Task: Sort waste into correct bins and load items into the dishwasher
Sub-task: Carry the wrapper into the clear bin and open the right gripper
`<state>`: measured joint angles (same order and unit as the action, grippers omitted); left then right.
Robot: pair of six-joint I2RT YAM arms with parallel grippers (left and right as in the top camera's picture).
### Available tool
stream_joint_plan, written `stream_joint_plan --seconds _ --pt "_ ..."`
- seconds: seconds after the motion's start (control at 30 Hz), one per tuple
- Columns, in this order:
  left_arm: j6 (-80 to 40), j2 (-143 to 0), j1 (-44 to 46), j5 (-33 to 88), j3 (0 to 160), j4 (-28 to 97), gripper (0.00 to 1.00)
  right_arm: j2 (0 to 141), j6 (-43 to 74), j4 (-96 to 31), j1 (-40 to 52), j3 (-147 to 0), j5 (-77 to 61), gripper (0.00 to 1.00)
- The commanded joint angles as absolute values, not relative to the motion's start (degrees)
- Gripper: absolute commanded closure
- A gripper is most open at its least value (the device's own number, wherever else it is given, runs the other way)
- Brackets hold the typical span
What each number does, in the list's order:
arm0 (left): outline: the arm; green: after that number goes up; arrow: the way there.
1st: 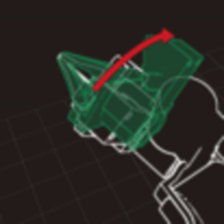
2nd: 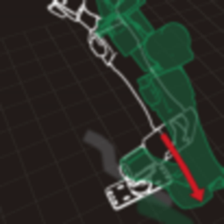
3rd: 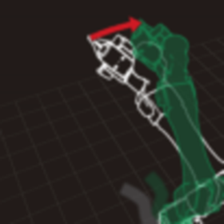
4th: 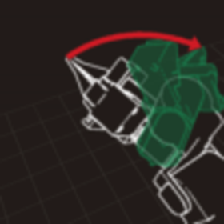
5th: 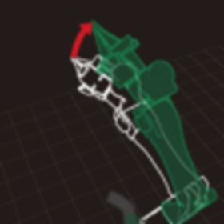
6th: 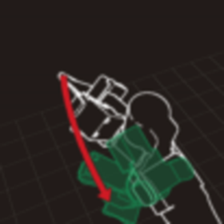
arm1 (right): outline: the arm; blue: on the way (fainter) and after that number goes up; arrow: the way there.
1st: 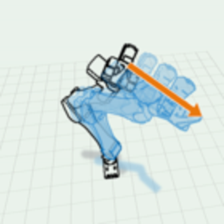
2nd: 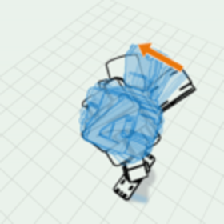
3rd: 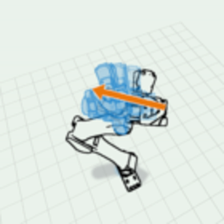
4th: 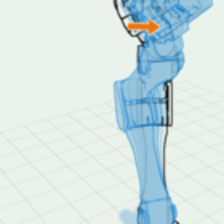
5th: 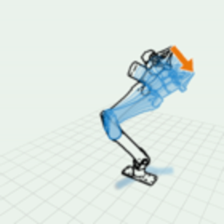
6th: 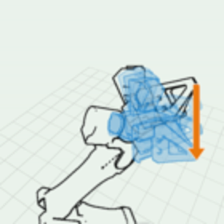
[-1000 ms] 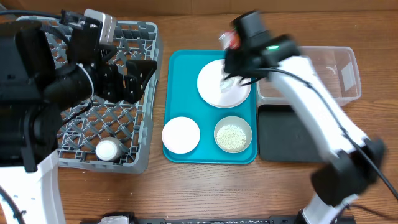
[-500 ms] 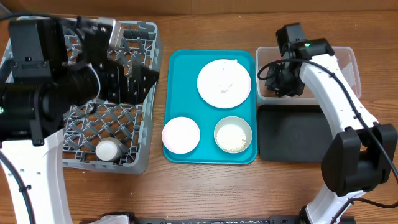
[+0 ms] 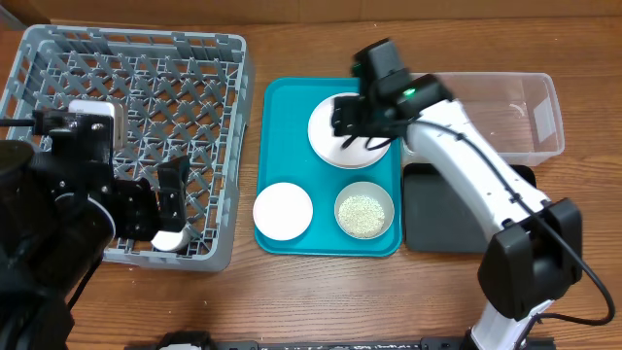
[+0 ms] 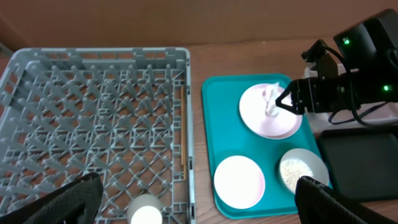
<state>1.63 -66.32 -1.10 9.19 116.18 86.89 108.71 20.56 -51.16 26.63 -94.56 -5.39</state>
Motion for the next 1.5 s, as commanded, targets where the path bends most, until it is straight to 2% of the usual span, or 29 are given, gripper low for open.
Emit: stream_joint_plan --seconds 0.0,0.3,0.37,0.43,0.47,0.5,0.6,0.87,1.03,1.3,1.33,1.37,1.43,1.47 --pt "0.86 -67.72 -0.93 6.66 116.33 86.98 0.0 108.31 23.88 -48.77 27.42 -92.64 3.16 0.28" --pt "0.86 -69.73 -0.93 6.66 116.33 87.0 0.0 121.19 25.54 -40.18 25.52 -92.2 3.42 0.3" --pt "0.86 -70.15 -0.93 6.66 116.33 87.0 0.0 123.17 25.54 -40.05 25.36 -92.2 3.38 0.33" --pt "0.86 -70.57 -0.93 6.66 116.33 87.0 0.0 124.49 25.5 -40.1 25.3 -92.2 3.44 0.48" --pt "0.86 -70.89 -0.93 6.66 116.33 87.0 0.0 124.55 25.52 -40.14 25.26 -92.2 3.38 0.66" --pt "0.86 -71.13 -0.93 6.66 116.33 87.02 0.0 124.53 25.52 -40.16 25.26 -92.27 3.36 0.76" --pt "0.86 -71.83 -0.93 6.66 116.33 87.0 0.0 123.17 25.5 -43.13 25.26 -94.37 2.48 0.96" --pt "0.86 -74.3 -0.93 6.66 116.33 87.0 0.0 112.53 25.5 -58.37 24.64 -104.07 2.98 0.96" --pt "0.86 -76.49 -0.93 6.66 116.33 87.0 0.0 105.08 25.36 -65.63 20.18 -104.84 9.06 0.96" --pt "0.86 -79.99 -0.93 6.66 116.33 87.0 0.0 107.37 24.97 -66.7 11.38 -97.86 8.32 0.96" --pt "0.86 -80.55 -0.93 6.66 116.33 87.0 0.0 107.59 23.2 -66.15 10.7 -96.84 6.26 0.94" --pt "0.86 -80.9 -0.93 6.66 116.33 87.0 0.0 107.77 20.91 -65.45 10.28 -96.27 4.1 0.83" --pt "0.84 -81.65 -0.93 6.85 116.33 87.02 0.0 107.77 16.95 -64.45 9.76 -96.09 0.08 0.44" --pt "0.82 -82.0 -0.93 7.09 116.33 87.0 0.0 107.57 16.69 -64.34 9.65 -96.38 -1.19 0.41"
